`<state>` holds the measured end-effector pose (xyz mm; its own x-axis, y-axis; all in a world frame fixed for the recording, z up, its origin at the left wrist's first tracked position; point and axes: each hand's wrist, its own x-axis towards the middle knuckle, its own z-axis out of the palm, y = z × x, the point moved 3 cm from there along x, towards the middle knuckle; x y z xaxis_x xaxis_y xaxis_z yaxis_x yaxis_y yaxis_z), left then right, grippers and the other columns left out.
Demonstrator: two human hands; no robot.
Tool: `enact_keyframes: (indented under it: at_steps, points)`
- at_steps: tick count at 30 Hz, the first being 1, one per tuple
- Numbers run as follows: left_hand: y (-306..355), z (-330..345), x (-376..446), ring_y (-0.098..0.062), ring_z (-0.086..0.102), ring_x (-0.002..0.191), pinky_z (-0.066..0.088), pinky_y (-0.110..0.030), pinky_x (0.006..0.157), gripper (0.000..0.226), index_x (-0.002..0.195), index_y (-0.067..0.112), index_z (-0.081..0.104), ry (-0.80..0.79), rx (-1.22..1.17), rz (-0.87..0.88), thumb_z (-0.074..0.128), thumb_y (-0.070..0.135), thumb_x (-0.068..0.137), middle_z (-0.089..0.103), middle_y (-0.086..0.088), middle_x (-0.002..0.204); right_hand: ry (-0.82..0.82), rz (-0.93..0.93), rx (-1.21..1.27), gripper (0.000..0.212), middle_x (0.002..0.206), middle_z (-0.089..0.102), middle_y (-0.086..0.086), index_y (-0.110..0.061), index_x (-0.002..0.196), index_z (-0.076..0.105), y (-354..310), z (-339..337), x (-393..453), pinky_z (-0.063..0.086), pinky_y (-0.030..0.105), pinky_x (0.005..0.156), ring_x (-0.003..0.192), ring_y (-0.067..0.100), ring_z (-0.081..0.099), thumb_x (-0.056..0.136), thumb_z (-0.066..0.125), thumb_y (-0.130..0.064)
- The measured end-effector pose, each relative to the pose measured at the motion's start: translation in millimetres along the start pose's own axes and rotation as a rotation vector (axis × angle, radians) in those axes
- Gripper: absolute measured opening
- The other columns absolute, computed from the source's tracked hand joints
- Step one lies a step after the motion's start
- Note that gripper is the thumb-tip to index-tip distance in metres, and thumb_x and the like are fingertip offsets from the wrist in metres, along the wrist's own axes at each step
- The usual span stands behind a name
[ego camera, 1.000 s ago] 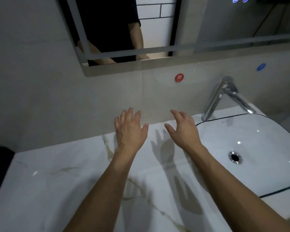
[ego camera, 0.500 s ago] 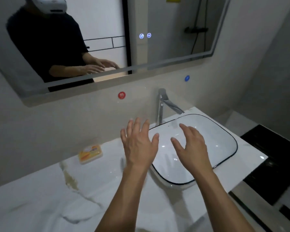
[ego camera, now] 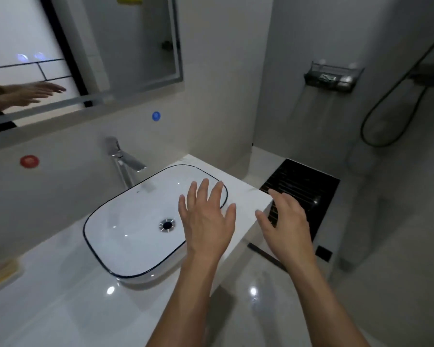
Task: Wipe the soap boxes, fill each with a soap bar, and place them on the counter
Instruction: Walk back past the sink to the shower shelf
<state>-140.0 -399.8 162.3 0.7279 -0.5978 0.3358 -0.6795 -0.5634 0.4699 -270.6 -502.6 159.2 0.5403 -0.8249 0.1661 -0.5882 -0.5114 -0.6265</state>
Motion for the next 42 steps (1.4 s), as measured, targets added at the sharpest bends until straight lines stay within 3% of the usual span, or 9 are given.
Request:
enact_keyframes:
  at_steps: [8, 15, 30, 42]
  points:
    - [88, 63, 13, -0.025, 0.016, 0.151, 0.011, -0.047, 0.121, 0.053, 0.147, 0.027, 0.045, -0.125, -0.064, 0.160, 0.050, 0.045, 0.097, 0.035, -0.003, 0.157, 0.094, 0.190, -0.018, 0.062, 0.160, 0.033, 0.007, -0.025, 0.154, 0.034, 84, -58, 15, 0.029, 0.045, 0.120, 0.148, 0.023, 0.027, 0.098, 0.056, -0.042]
    - [145, 127, 59, -0.023, 0.014, 0.151, 0.011, -0.046, 0.122, 0.056, 0.149, 0.030, 0.039, -0.232, -0.112, 0.291, 0.051, 0.044, 0.096, 0.031, -0.001, 0.159, 0.180, 0.310, -0.047, 0.061, 0.157, 0.037, 0.009, -0.025, 0.153, 0.037, 140, -85, 57, 0.031, 0.046, 0.118, 0.144, 0.025, 0.032, 0.098, 0.057, -0.041]
    - [233, 246, 269, -0.023, 0.015, 0.151, 0.014, -0.049, 0.121, 0.057, 0.148, 0.027, 0.041, -0.294, -0.194, 0.444, 0.052, 0.044, 0.095, 0.034, -0.004, 0.158, 0.257, 0.418, -0.102, 0.062, 0.156, 0.038, 0.009, -0.023, 0.153, 0.036, 194, -98, 272, 0.030, 0.045, 0.118, 0.144, 0.024, 0.033, 0.098, 0.058, -0.041]
    - [282, 356, 374, -0.022, 0.012, 0.152, 0.013, -0.049, 0.123, 0.059, 0.151, 0.029, 0.036, -0.368, -0.153, 0.458, 0.051, 0.046, 0.096, 0.028, -0.002, 0.161, 0.246, 0.423, -0.105, 0.063, 0.160, 0.033, 0.004, -0.025, 0.155, 0.033, 262, -98, 413, 0.024, 0.042, 0.121, 0.149, 0.020, 0.025, 0.099, 0.054, -0.043]
